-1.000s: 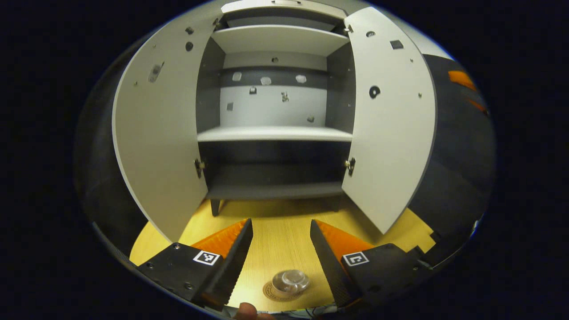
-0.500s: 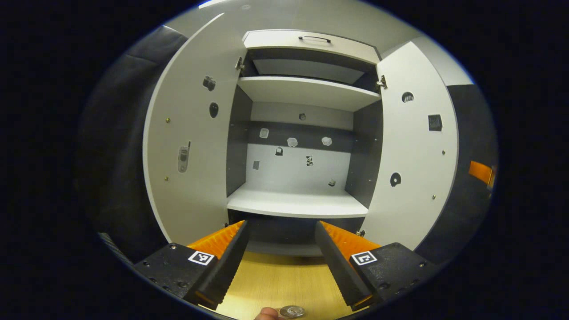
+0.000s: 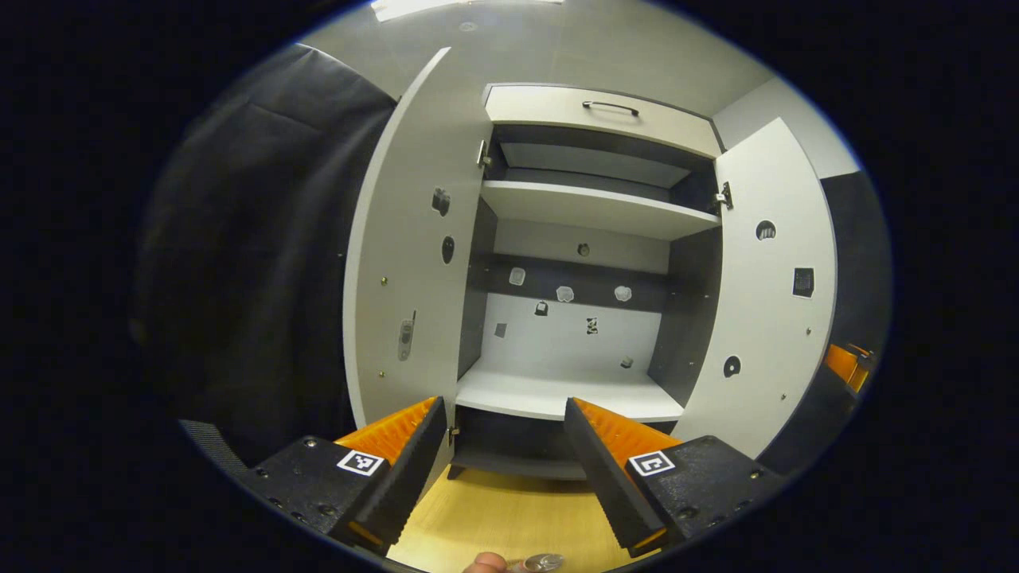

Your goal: Grasp the bottle in the cabinet with the left hand and place it on the coaster, then close the right door with the right hand and the left door with the left hand.

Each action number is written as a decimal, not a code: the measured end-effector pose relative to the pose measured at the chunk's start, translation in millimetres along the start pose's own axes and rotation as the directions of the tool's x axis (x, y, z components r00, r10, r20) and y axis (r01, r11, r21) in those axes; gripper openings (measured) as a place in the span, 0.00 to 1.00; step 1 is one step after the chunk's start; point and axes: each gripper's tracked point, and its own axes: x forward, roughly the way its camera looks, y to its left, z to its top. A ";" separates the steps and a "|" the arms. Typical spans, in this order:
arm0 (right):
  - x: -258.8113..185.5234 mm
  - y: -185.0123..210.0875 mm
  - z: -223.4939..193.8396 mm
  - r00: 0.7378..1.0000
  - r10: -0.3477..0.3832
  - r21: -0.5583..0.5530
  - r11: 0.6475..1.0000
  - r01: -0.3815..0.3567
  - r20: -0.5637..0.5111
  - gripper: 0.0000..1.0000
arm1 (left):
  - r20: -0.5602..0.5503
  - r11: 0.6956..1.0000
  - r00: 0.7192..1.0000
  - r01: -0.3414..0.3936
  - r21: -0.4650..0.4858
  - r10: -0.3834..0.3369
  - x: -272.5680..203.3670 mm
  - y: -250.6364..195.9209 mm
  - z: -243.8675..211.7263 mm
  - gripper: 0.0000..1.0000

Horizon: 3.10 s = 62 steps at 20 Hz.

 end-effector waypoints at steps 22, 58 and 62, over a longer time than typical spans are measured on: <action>13.9 95.1 -7.1 0.975 0.221 0.013 0.975 -0.221 0.002 0.97 | 0.074 0.993 0.994 -0.090 0.071 0.085 -8.3 47.6 26.9 0.96; 19.5 292.9 -39.0 0.816 0.575 0.010 0.818 -0.576 -0.062 0.98 | 0.044 0.943 0.943 -0.332 0.022 0.331 -27.1 188.2 6.1 0.96; 18.3 293.9 -44.3 0.836 0.546 -0.016 0.837 -0.547 -0.059 0.98 | 0.042 0.954 0.954 -0.299 0.022 0.298 -14.4 192.4 8.1 0.96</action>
